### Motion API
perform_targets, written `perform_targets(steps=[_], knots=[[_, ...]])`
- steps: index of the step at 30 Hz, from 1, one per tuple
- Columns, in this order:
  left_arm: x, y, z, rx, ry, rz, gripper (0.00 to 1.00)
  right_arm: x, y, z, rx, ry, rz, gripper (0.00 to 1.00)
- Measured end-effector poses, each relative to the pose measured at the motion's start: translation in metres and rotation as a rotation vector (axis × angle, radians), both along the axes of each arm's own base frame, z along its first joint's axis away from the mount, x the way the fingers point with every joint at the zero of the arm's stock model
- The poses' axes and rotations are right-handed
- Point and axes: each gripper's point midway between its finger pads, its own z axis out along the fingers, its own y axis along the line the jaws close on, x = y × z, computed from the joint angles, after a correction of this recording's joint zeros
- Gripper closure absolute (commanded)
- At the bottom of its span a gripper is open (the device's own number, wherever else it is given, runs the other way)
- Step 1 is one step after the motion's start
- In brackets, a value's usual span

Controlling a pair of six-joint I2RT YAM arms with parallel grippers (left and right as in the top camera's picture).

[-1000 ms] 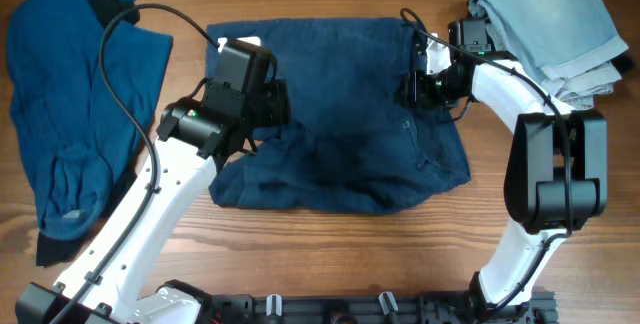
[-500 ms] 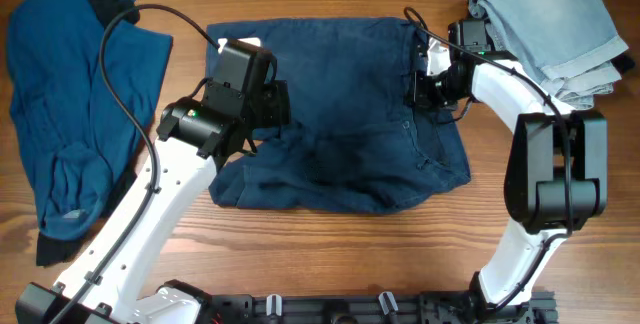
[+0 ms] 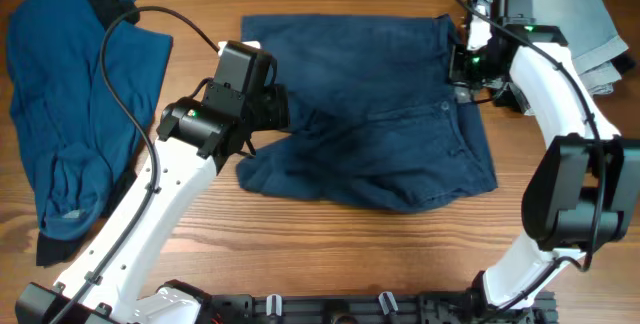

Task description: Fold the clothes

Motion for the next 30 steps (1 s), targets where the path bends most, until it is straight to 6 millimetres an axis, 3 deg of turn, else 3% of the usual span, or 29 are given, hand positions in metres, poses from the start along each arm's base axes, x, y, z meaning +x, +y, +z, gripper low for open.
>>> perform_targets(steps=[1,2,6,7,10,13,14,16,17,18,19,20,21,23,30], knots=[[0.000,0.000,0.000,0.000,0.000,0.000,0.23,0.000,-0.006,-0.004,-0.011,0.008,-0.007,0.05],[0.000,0.000,0.000,0.000,0.000,0.000,0.22,-0.001,-0.012,-0.009,-0.018,0.020,-0.021,0.02],[0.001,0.002,0.001,0.009,-0.008,0.003,0.23,-0.010,-0.013,-0.008,-0.014,0.082,-0.026,0.08],[0.003,0.002,0.002,0.011,-0.015,0.005,0.24,-0.007,-0.010,0.005,-0.006,0.077,-0.021,0.12],[0.019,0.005,0.003,0.002,-0.056,0.026,0.24,0.008,0.009,0.043,0.026,0.015,0.042,0.12],[0.048,0.003,-0.028,0.017,-0.042,0.035,0.23,0.006,0.054,0.049,0.048,0.008,0.144,0.12],[0.065,-0.002,-0.045,0.017,-0.048,0.023,0.23,0.006,0.061,0.049,0.055,0.004,0.161,0.12],[0.080,-0.007,-0.078,0.026,-0.020,0.007,0.24,0.003,0.069,0.049,0.065,0.012,0.177,0.14],[0.082,-0.008,-0.094,0.035,0.009,-0.001,0.25,0.002,0.069,0.049,0.066,0.016,0.176,0.21],[0.085,-0.010,-0.112,0.038,0.035,-0.011,0.39,0.002,0.069,0.048,0.067,0.019,0.174,0.37],[0.085,-0.011,-0.120,0.040,0.049,-0.015,0.70,0.000,0.069,0.046,0.070,0.027,0.174,0.61],[0.087,-0.012,-0.128,0.044,0.056,-0.022,0.85,-0.002,0.070,0.044,0.072,0.034,0.172,0.74],[0.087,-0.013,-0.135,0.045,0.068,-0.024,0.94,-0.006,0.070,0.038,0.074,0.052,0.166,0.78],[0.086,-0.013,-0.149,0.057,0.092,-0.032,0.96,-0.012,0.071,0.028,0.079,0.081,0.146,0.78],[0.091,-0.016,-0.179,0.055,0.120,-0.039,0.96,-0.011,0.071,0.027,0.080,0.080,0.142,0.78]])
